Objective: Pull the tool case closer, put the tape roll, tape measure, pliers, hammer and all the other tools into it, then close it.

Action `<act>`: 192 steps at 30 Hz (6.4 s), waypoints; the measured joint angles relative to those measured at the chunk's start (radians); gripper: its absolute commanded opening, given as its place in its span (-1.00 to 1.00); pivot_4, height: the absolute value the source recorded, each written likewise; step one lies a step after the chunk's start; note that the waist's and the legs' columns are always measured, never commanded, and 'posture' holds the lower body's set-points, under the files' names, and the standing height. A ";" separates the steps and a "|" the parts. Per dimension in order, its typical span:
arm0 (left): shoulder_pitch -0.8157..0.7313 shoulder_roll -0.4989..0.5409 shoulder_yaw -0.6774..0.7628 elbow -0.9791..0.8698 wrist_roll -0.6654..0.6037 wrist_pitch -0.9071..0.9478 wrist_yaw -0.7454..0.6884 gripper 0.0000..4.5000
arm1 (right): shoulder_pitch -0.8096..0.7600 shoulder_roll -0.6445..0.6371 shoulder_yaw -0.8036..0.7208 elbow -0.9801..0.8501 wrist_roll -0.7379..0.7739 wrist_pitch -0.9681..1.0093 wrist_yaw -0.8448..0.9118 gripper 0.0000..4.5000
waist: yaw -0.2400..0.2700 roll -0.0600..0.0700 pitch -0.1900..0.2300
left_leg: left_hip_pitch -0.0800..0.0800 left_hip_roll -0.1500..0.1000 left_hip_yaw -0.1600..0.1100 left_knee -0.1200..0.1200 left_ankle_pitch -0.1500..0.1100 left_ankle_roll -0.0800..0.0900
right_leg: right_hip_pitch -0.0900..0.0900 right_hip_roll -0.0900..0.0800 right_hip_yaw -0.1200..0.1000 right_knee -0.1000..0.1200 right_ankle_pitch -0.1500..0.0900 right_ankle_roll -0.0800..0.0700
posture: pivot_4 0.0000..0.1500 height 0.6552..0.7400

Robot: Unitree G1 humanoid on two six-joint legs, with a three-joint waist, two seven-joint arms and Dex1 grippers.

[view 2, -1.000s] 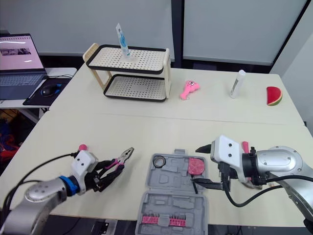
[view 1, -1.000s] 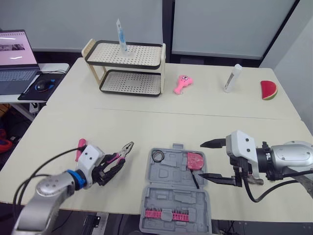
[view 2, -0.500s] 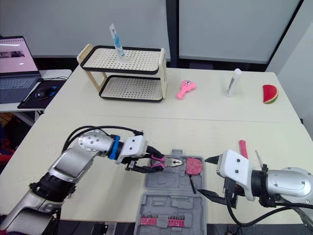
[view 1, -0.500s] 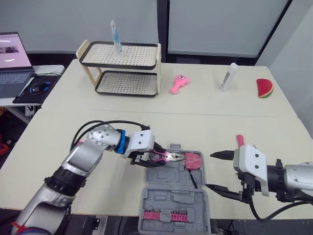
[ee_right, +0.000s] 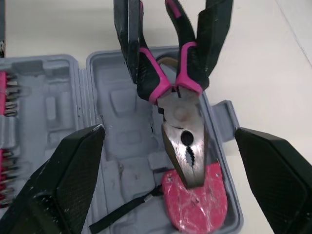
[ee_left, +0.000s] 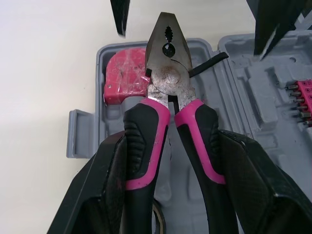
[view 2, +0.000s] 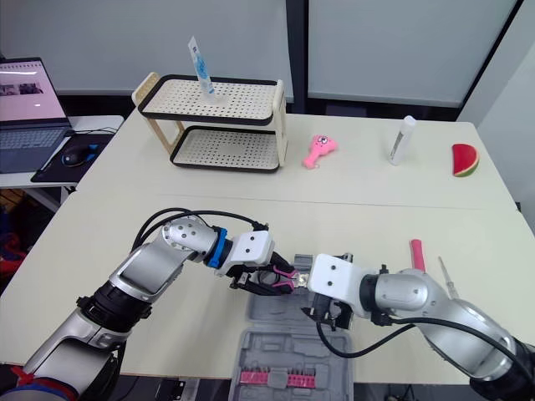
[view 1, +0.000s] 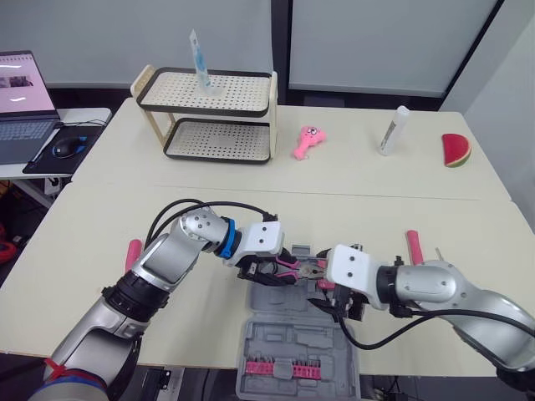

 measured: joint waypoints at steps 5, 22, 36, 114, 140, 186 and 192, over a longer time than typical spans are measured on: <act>0.009 0.010 0.000 -0.005 0.000 0.013 -0.004 0.09 | -0.054 0.035 0.085 0.056 -0.076 -0.011 0.008 1.00 | 0.000 0.000 0.000 | -0.002 -0.001 0.000 0.001 0.000 0.000 | 0.000 -0.001 -0.002 0.000 0.000 0.000 | 1.00 0.88; 0.039 0.026 0.003 -0.022 0.000 0.010 -0.009 0.09 | -0.088 0.101 0.163 0.158 -0.227 -0.108 0.093 -0.43 | -0.001 0.000 0.000 | -0.001 0.000 -0.001 0.004 0.000 0.000 | 0.000 -0.001 -0.002 0.007 0.000 0.000 | 1.00 0.88; 0.062 0.056 0.043 -0.002 -0.056 -0.059 -0.076 1.00 | -0.065 0.089 0.116 0.153 -0.247 -0.139 0.149 -0.45 | -0.001 0.000 0.000 | 0.000 0.000 -0.001 0.005 0.001 0.000 | 0.000 0.000 -0.002 0.008 0.000 0.000 | 1.00 0.88; 0.425 0.267 0.355 -0.077 -0.198 -0.302 -0.070 1.00 | -0.082 0.300 0.096 0.425 -0.316 -0.275 0.302 -0.50 | -0.003 0.001 0.001 | 0.001 0.001 0.000 0.002 0.001 0.000 | 0.000 0.000 -0.002 0.009 -0.001 -0.001 | 1.00 0.88; 0.532 0.259 0.426 -0.043 -0.235 -0.295 0.007 1.00 | -0.053 0.404 0.141 0.611 -0.457 -0.458 0.271 -0.99 | -0.016 0.001 0.001 | 0.008 0.002 0.001 0.001 0.000 0.000 | 0.001 0.002 0.001 0.012 -0.001 -0.002 | 1.00 0.88; 1.067 0.248 0.844 0.014 -0.240 -0.243 0.146 0.83 | 0.984 0.040 -1.012 0.251 -0.121 -0.728 0.459 -1.00 | -0.001 -0.008 -0.005 | 0.026 0.001 0.010 -0.011 0.000 -0.001 | 0.020 -0.003 0.006 -0.002 -0.004 -0.002 | 1.00 0.88; 0.871 0.261 0.604 -0.076 -0.195 -0.259 0.070 0.01 | 0.869 -0.029 -0.783 0.232 -0.141 -0.672 0.470 -1.00 | 0.001 -0.007 -0.005 | 0.027 0.002 0.008 -0.015 0.000 -0.001 | 0.019 -0.002 0.004 -0.002 -0.005 -0.004 | 1.00 0.88</act>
